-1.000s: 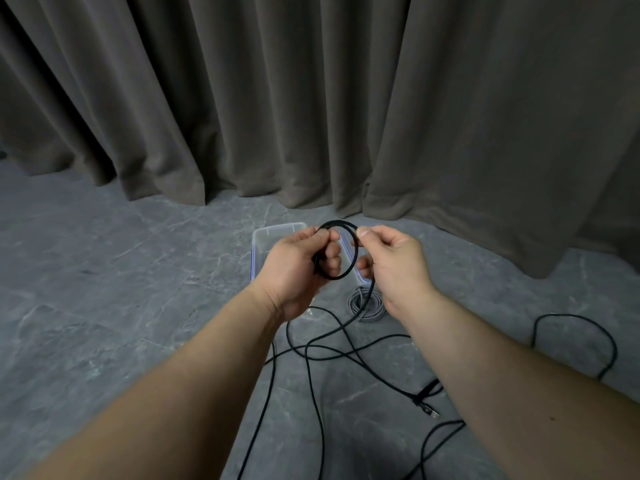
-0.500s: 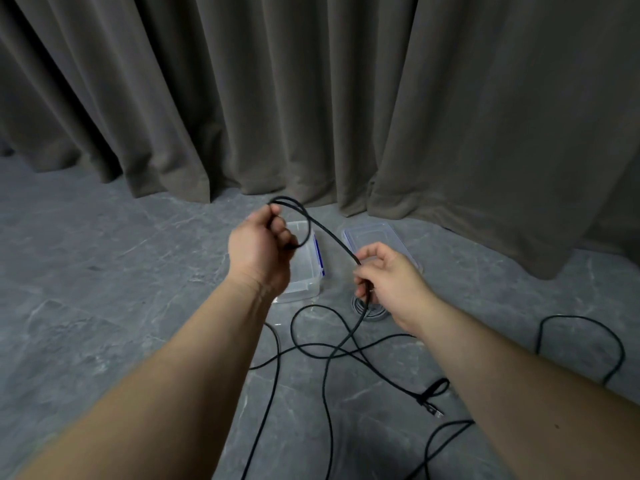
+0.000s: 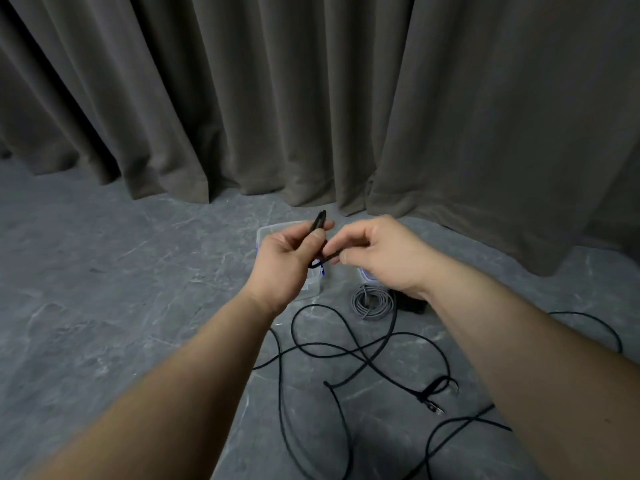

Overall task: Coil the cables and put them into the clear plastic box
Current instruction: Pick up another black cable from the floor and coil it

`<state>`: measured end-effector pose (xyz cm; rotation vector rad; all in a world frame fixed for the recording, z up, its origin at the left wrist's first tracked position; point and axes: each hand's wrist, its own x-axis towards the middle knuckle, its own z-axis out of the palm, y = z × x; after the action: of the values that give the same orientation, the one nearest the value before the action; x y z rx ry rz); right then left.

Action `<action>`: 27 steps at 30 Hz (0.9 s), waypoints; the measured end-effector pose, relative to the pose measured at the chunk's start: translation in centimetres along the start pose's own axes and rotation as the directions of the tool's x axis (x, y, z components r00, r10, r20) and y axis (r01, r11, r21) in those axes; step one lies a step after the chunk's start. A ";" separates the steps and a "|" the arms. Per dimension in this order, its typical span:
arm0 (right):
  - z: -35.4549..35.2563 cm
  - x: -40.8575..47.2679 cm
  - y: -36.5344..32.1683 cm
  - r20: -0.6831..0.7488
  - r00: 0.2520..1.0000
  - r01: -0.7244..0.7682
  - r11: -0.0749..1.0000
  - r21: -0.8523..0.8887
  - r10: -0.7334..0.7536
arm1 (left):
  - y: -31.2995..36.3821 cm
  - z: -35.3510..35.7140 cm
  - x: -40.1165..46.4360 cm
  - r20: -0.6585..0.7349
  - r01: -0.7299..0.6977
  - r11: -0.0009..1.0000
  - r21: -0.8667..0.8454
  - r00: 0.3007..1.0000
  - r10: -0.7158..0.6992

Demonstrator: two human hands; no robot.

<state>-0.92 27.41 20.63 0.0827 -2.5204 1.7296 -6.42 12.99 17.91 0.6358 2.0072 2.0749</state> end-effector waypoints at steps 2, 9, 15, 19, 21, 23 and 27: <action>-0.4 -0.1 0.2 -0.061 0.996 0.066 0.988 0.138 -0.058 | 0.2 0.1 -0.1 0.028 0.002 1.000 0.023 1.000 -0.003; -0.5 0.8 1.9 -0.484 0.866 0.149 0.989 0.012 -0.125 | 0.4 1.5 0.1 0.068 0.050 0.997 -0.065 0.997 -0.046; -0.1 0.7 2.7 -0.486 0.812 0.215 0.939 -0.268 -0.324 | 0.4 1.8 0.2 0.052 0.124 0.967 -0.224 0.992 -0.116; 0.3 0.9 3.0 -0.481 0.856 0.134 0.980 -0.148 -0.189 | 0.7 2.0 0.1 0.113 0.171 0.945 -0.279 0.983 -0.145; 0.5 0.9 3.0 -0.480 0.863 0.125 0.988 -0.096 -0.156 | 0.8 2.3 0.0 0.146 0.164 0.943 -0.291 0.981 -0.126; 0.5 0.9 3.0 -0.465 0.873 0.122 0.988 -0.091 -0.150 | 0.8 2.5 -0.1 0.170 0.149 0.949 -0.278 0.980 -0.104; 0.1 0.5 2.8 -0.353 0.932 0.141 0.982 0.128 -0.088 | 0.8 2.4 -0.1 0.223 0.125 0.957 -0.263 0.973 -0.066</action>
<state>-1.68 28.31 18.04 -0.0598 -2.0923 1.7137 -5.19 15.11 18.68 0.6599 1.5664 2.0771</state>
